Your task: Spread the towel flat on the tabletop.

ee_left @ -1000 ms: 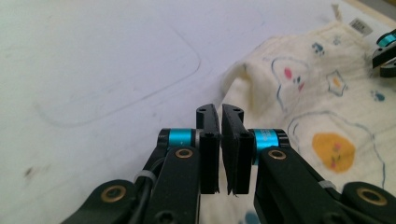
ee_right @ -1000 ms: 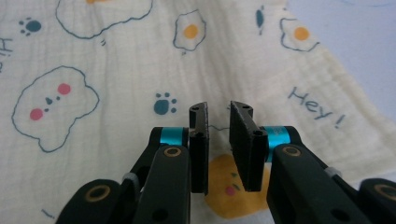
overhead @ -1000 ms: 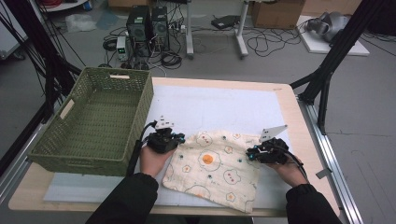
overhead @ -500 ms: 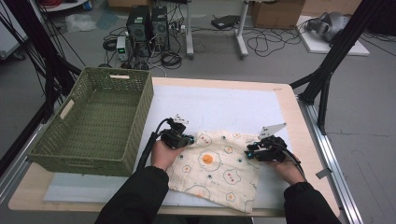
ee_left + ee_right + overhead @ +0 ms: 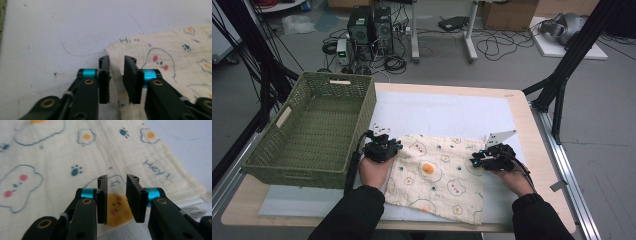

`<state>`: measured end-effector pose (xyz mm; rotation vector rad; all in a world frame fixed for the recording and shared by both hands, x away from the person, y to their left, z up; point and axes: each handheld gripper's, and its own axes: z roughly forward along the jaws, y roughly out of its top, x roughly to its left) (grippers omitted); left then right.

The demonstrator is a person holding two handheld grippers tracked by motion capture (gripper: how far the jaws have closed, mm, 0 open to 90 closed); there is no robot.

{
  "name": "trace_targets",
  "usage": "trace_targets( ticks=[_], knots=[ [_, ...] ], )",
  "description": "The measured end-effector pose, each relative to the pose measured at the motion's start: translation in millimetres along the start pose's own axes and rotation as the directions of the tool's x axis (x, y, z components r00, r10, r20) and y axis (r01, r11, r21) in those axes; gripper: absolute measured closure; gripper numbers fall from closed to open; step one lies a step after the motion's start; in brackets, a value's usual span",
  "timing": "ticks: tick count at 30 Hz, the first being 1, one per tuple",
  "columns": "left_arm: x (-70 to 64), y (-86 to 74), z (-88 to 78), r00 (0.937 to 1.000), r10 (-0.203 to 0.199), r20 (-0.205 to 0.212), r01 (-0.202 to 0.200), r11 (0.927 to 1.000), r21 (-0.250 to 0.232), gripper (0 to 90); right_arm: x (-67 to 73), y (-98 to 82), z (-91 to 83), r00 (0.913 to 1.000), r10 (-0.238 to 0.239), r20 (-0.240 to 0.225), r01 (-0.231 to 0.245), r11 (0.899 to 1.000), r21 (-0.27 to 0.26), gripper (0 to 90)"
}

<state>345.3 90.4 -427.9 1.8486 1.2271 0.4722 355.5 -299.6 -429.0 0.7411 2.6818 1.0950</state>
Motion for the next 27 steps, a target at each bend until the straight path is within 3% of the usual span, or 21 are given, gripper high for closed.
trace_targets(
  ticks=[2,4,6,7,10,11,13,16,18,21,27],
  knots=[
    [-1.0,-2.5,-3.3,0.9984,0.002,0.057,-0.002,0.9999,-0.016,69.5,4.9,0.9,-0.2,0.9989,-0.006,-0.046,0.006,1.0,-0.003,65.2],
    [-3.0,-4.0,-1.9,0.9975,0.039,0.06,-0.039,0.9993,0.0,69.3,13.8,3.0,1.6,0.9977,-0.042,-0.053,0.042,0.999,0.005,65.1],
    [-1.7,-5.5,3.2,0.9955,0.028,0.091,-0.03,0.9992,0.025,67.5,18.7,4.8,6.1,0.997,-0.054,-0.056,0.056,0.998,0.022,64.9],
    [-2.0,-6.7,5.8,0.9957,0.03,0.088,-0.035,0.998,0.053,67.8,19.2,4.8,8.9,0.9966,-0.058,-0.059,0.06,0.998,0.033,64.9],
    [-2.8,-12.5,10.5,0.9934,0.042,0.107,-0.055,0.9911,0.122,81.3,20.3,3.2,14.3,0.9974,-0.045,-0.056,0.048,0.998,0.042,66.7],
    [-2.9,-14.1,9.2,0.9931,0.05,0.106,-0.063,0.9907,0.121,86.5,19.6,2.9,14.1,0.9977,-0.042,-0.054,0.044,0.998,0.042,69.0],
    [-3.3,-14.5,6.4,0.9932,0.04,0.109,-0.054,0.9902,0.128,87.6,19.1,2.4,13.6,0.9978,-0.036,-0.055,0.039,0.998,0.04,74.7],
    [-4.0,-13.9,-0.9,0.9904,0.053,0.128,-0.073,0.9853,0.155,87.9,20.0,2.5,13.3,0.9956,-0.055,-0.076,0.058,0.997,0.045,85.9],
    [-6.3,-16.9,-10.1,0.9869,0.062,0.149,-0.084,0.9859,0.145,87.9,22.2,2.6,12.3,0.9934,-0.069,-0.092,0.074,0.996,0.05,87.8],
    [-7.0,-22.2,-20.5,0.982,0.039,0.185,-0.068,0.9856,0.155,87.4,22.3,2.4,6.4,0.9899,-0.073,-0.122,0.078,0.996,0.037,87.8],
    [-6.8,-13.3,-25.0,0.9828,0.036,0.181,-0.053,0.9941,0.094,78.2,1.8,10.4,-6.1,0.9992,-0.013,-0.037,0.013,1.0,-0.011,76.1]
  ],
)
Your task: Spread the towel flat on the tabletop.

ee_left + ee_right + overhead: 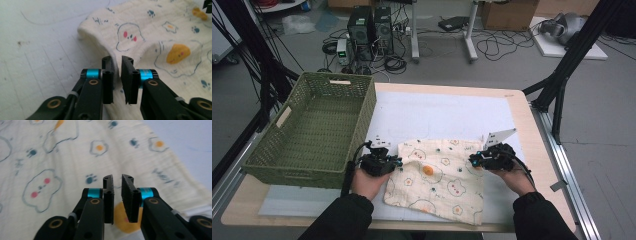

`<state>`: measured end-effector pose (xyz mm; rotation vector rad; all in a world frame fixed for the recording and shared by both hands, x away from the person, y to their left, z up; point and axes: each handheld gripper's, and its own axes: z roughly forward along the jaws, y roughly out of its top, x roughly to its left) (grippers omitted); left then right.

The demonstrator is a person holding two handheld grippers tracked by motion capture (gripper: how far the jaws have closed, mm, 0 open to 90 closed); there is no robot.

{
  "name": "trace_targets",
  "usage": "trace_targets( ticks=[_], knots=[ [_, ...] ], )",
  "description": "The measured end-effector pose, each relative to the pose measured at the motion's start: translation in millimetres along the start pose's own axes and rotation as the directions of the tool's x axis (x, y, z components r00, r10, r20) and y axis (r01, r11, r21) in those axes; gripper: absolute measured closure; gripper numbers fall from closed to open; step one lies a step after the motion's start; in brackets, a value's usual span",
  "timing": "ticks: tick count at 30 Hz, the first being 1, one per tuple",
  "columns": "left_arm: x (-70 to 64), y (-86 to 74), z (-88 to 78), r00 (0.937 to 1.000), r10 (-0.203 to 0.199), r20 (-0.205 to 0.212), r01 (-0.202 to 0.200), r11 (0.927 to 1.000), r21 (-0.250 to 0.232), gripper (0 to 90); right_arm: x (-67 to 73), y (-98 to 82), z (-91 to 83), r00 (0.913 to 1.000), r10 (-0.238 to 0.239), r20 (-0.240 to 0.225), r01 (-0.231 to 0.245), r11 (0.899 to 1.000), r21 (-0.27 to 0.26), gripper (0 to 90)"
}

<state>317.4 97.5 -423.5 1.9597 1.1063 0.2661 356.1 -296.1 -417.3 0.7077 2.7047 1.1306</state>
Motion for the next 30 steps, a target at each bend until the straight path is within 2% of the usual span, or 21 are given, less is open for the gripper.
trace_targets(
  ticks=[4,9,11,13,15,16,19,21,23,24,25,26,27,28,29,30],
  knots=[
    [0.5,13.4,0.2,1.0,-0.003,-0.008,0.003,0.9988,-0.048,76.9,-15.5,3.7,-1.1,0.9972,0.044,0.06,-0.042,0.999,-0.024,68.7],
    [1.0,28.2,1.3,0.9991,-0.02,-0.037,0.016,0.9946,-0.103,73.8,-31.0,-0.8,7.1,0.9889,0.084,0.122,-0.086,0.996,0.013,63.3],
    [0.4,31.5,2.3,0.9982,-0.029,-0.053,0.023,0.9939,-0.108,71.7,-34.7,-3.2,10.8,0.9885,0.1,0.113,-0.104,0.994,0.026,62.8],
    [2.0,32.3,4.5,0.9966,-0.034,-0.075,0.025,0.9926,-0.119,69.7,-35.7,-4.1,15.6,0.989,0.094,0.114,-0.1,0.994,0.05,63.5],
    [6.9,32.1,9.7,0.9956,-0.045,-0.083,0.035,0.9926,-0.116,68.1,-34.9,-3.4,18.1,0.9888,0.086,0.122,-0.093,0.994,0.056,68.5],
    [9.0,31.7,13.7,0.994,-0.045,-0.1,0.034,0.9931,-0.113,67.1,-34.7,-3.0,18.9,0.9901,0.079,0.116,-0.086,0.995,0.055,72.9],
    [16.1,29.7,29.3,0.9917,-0.067,-0.11,0.057,0.9942,-0.092,65.7,-33.5,-1.8,20.6,0.9936,0.069,0.09,-0.074,0.996,0.057,84.3],
    [19.9,28.1,38.9,0.9899,-0.096,-0.104,0.088,0.9931,-0.077,63.7,-32.8,-0.8,21.2,0.9952,0.054,0.082,-0.06,0.996,0.061,87.9],
    [25.2,25.4,48.8,0.9857,-0.135,-0.101,0.133,0.9908,-0.026,63.3,-33.1,-0.9,21.2,0.9956,0.059,0.073,-0.063,0.996,0.058,88.4],
    [28.2,23.6,52.7,0.9843,-0.149,-0.094,0.15,0.9886,0.004,66.6,-33.4,-0.5,21.1,0.996,0.061,0.066,-0.065,0.996,0.06,88.6],
    [29.0,23.2,52.3,0.986,-0.12,-0.116,0.12,0.9927,-0.002,76.6,-33.6,0.5,21.1,0.9966,0.059,0.057,-0.063,0.996,0.062,88.8],
    [29.6,23.7,51.3,0.9862,-0.114,-0.12,0.113,0.9935,-0.014,86.2,-34.1,2.0,21.9,0.9975,0.052,0.048,-0.055,0.997,0.061,88.9],
    [29.7,24.6,48.9,0.9851,-0.115,-0.128,0.111,0.9933,-0.032,87.0,-34.0,4.7,21.6,0.9977,0.041,0.055,-0.045,0.997,0.066,89.0],
    [28.3,26.4,44.4,0.984,-0.101,-0.147,0.091,0.9934,-0.07,87.4,-34.2,8.4,20.1,0.9974,0.036,0.062,-0.04,0.997,0.071,89.0],
    [25.8,28.7,38.2,0.985,-0.086,-0.149,0.065,0.988,-0.14,87.5,-34.8,13.9,16.8,0.9966,0.026,0.078,-0.031,0.997,0.069,89.1],
    [22.0,31.5,31.3,0.9831,-0.069,-0.17,0.034,0.9785,-0.203,87.5,-34.9,19.9,10.5,0.9944,0.01,0.106,-0.015,0.999,0.04,89.2]
  ],
)
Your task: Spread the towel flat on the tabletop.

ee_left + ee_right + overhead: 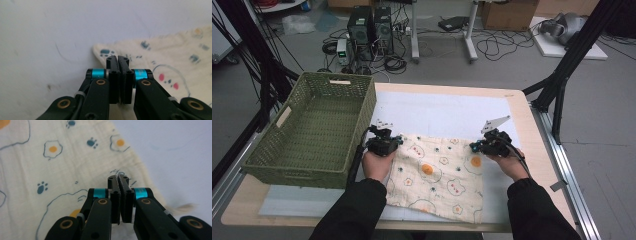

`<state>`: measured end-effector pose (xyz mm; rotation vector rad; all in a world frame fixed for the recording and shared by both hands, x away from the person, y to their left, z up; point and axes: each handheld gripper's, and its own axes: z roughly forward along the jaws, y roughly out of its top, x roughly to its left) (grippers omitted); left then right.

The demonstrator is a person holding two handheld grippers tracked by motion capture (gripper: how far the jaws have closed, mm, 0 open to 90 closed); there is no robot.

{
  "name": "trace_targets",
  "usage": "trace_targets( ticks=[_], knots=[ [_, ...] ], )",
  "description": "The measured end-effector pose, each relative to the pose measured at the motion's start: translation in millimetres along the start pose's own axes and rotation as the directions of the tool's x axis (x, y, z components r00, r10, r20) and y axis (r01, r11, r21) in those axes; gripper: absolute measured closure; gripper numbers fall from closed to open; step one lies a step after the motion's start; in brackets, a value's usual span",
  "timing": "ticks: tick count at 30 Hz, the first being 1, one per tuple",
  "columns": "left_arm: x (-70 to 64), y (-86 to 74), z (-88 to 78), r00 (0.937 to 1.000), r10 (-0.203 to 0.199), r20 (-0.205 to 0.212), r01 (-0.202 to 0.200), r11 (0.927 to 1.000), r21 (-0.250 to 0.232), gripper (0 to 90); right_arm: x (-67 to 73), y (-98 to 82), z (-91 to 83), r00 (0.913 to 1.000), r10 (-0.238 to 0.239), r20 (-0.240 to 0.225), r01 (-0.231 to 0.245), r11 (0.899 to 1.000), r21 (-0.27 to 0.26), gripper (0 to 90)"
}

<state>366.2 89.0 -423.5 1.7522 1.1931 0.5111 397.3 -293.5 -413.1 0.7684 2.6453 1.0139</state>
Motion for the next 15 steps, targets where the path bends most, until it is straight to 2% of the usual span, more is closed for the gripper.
trace_targets(
  ticks=[1,2,3,4,5,6,7,10,13,15],
  knots=[
    [-1.3,3.4,-4.5,0.9998,0.007,-0.017,-0.008,0.9986,-0.053,87.5,-1.1,6.4,-7.9,0.9997,-0.005,0.022,0.006,0.999,-0.035,89.2],
    [-0.9,5.6,-6.4,0.9995,0.004,-0.031,-0.006,0.9974,-0.072,87.4,-1.5,12.7,-15.6,0.9984,-0.013,0.055,0.016,0.998,-0.068,89.2],
    [0.6,6.4,-5.2,0.9992,-0.007,-0.04,0.005,0.9985,-0.054,86.3,-2.8,17.6,-22.3,0.9966,-0.007,0.082,0.015,0.995,-0.101,89.1],
    [2.7,5.6,-2.4,0.9974,-0.036,-0.062,0.035,0.9991,-0.024,79.0,-4.5,20.5,-26.6,0.995,0.01,0.1,0.003,0.992,-0.129,87.4],
    [4.7,4.0,0.0,0.9958,-0.051,-0.076,0.052,0.9986,0.009,67.3,-5.9,21.2,-27.9,0.9929,0.032,0.114,-0.015,0.989,-0.147,76.0],
    [5.3,1.7,1.8,0.9963,-0.045,-0.073,0.048,0.9982,0.036,64.2,-8.3,20.0,-26.2,0.992,0.056,0.113,-0.038,0.988,-0.152,71.1],
    [4.4,-0.8,2.5,0.9969,-0.037,-0.069,0.04,0.9978,0.053,64.5,-9.7,17.9,-23.4,0.9934,0.07,0.092,-0.057,0.989,-0.137,68.9],
    [1.9,-6.5,0.6,0.9989,-0.021,-0.042,0.024,0.9978,0.062,65.1,-5.4,8.3,-15.7,0.9945,0.062,0.084,-0.054,0.994,-0.096,65.1],
    [-1.3,-11.6,-4.4,0.9998,0.003,-0.018,-0.002,0.9974,0.072,64.9,3.7,-3.6,-13.8,0.9972,0.061,0.043,-0.058,0.995,-0.086,61.4],
    [-4.1,-15.1,-9.1,0.9997,0.026,-0.001,-0.026,0.996,0.086,64.9,11.2,-8.5,-13.7,0.9982,0.059,-0.011,-0.059,0.997,-0.041,57.0]
  ],
)
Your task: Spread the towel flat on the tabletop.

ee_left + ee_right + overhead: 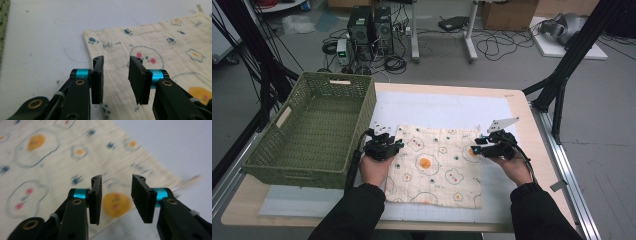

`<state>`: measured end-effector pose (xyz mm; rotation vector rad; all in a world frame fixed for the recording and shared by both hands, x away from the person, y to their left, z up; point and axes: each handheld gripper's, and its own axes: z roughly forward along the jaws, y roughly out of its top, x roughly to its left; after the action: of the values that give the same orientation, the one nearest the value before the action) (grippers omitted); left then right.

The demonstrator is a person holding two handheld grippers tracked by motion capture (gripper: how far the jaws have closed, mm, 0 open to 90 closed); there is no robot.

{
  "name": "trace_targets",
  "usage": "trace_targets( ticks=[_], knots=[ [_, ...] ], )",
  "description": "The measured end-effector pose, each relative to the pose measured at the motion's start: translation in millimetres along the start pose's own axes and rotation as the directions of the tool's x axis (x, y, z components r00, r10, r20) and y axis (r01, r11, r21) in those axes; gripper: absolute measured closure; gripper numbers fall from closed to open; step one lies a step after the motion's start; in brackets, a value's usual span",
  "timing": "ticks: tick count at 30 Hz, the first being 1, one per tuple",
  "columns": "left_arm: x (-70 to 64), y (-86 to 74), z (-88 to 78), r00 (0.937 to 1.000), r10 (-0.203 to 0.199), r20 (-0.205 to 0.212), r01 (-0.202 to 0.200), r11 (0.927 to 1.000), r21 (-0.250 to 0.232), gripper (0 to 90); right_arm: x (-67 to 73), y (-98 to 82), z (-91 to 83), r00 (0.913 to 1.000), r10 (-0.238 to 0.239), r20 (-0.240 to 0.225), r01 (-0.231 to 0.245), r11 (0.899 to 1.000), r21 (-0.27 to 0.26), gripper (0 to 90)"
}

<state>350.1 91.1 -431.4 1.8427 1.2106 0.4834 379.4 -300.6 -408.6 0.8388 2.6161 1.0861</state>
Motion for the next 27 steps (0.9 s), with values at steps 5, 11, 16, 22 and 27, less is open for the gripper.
trace_targets(
  ticks=[5,11,16,22,27],
  knots=[
    [-9.0,-10.0,-14.3,0.9984,0.041,0.04,-0.041,0.9992,-0.001,64.9,26.5,-10.2,-9.3,0.9968,-0.069,-0.04,0.068,0.997,-0.038,56.3],
    [-18.9,-28.2,-33.3,0.9908,0.108,0.081,-0.11,0.9937,0.021,64.1,56.7,-34.4,-12.4,0.9859,-0.113,-0.124,0.109,0.993,-0.037,55.1],
    [-29.9,-42.5,-49.0,0.9771,0.171,0.126,-0.178,0.9828,0.047,61.2,81.9,-50.2,-13.3,0.9714,-0.157,-0.178,0.156,0.988,-0.023,58.4],
    [-34.9,-58.2,-55.0,0.957,0.222,0.186,-0.248,0.9606,0.126,60.6,94.5,-58.2,-8.6,0.9608,-0.19,-0.202,0.196,0.98,0.01,70.4],
    [-31.7,-60.9,-57.3,0.9531,0.219,0.209,-0.245,0.9631,0.11,83.2,90.5,-59.2,-9.0,0.9555,-0.188,-0.227,0.195,0.981,0.007,88.3]
  ],
)
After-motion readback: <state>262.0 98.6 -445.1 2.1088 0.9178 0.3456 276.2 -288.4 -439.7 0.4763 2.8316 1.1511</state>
